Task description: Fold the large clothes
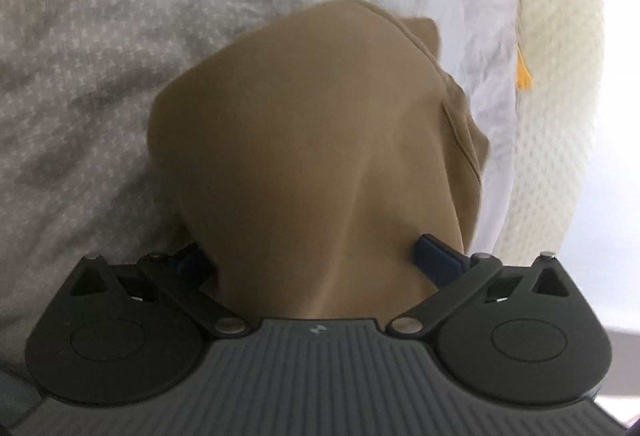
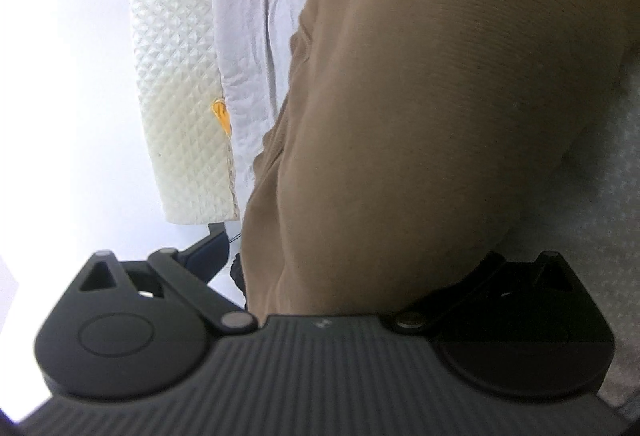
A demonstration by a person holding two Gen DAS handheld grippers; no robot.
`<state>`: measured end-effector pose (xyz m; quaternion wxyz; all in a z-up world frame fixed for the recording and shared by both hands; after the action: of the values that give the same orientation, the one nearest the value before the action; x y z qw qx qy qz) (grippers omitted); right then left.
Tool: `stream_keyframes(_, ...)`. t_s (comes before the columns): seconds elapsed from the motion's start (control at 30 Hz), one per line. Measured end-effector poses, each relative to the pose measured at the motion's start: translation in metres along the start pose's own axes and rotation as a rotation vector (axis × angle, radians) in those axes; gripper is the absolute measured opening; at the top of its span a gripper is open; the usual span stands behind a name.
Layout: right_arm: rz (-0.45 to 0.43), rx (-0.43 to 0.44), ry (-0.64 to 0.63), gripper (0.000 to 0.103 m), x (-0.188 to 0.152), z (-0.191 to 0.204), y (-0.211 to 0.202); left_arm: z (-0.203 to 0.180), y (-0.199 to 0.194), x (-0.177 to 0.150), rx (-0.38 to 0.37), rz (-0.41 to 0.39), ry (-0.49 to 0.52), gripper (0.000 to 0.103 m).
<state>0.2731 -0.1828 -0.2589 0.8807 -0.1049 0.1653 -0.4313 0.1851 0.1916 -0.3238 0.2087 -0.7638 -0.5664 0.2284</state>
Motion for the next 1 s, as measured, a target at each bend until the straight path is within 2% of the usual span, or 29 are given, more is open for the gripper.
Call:
stream_keyframes(0.13, 0.001, -0.030, 0.016, 0.103, 0.003, -0.013, -0.001, -0.002, 0.007, 0.001, -0.005, -0.025, 0.011, 0.102)
stream_keyframes(0.3, -0.029, -0.116, 0.017, 0.103, 0.007, -0.032, -0.004, -0.012, 0.002, -0.001, 0.018, -0.043, 0.108, 0.085)
stream_keyframes(0.37, -0.028, -0.107, 0.023, 0.103, 0.009, -0.033, -0.003, -0.018, -0.001, -0.002, 0.029, -0.052, 0.156, 0.077)
stream_keyframes(0.53, -0.021, -0.067, 0.034, 0.103, 0.012, -0.030, 0.001, -0.039, -0.010, -0.008, 0.038, -0.092, 0.281, 0.066)
stream_keyframes(0.6, -0.018, -0.050, 0.034, 0.103, 0.010, -0.029, 0.002, -0.046, -0.013, -0.010, 0.029, -0.101, 0.314, 0.066)
stream_keyframes(0.73, -0.021, -0.034, 0.015, 0.103, 0.010, -0.028, 0.006, -0.044, -0.003, -0.006, 0.022, -0.087, 0.238, 0.068)
stream_keyframes(0.8, -0.024, -0.033, -0.004, 0.099, 0.002, -0.030, 0.008, -0.039, -0.004, -0.009, 0.020, -0.079, 0.215, 0.073)
stream_keyframes(0.87, -0.028, -0.038, -0.029, 0.092, 0.001, -0.029, 0.002, -0.036, 0.003, -0.009, 0.021, -0.076, 0.183, 0.083)
stream_keyframes(1.0, -0.037, -0.036, -0.087, 0.084, -0.004, -0.024, -0.004, -0.030, 0.008, -0.008, 0.012, -0.066, 0.152, 0.084)
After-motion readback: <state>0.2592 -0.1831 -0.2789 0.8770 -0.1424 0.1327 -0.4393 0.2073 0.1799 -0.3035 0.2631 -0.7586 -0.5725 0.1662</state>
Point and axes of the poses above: each gripper's, at about its wrist camera, not at the fingertips, and y roughly the way its jaws point, z to its left, x to its top, the point moved 10 cm from there along y, roughly the way its jaws point, and after that the axes turned 5 degrees about y, right-handed, at the moved point
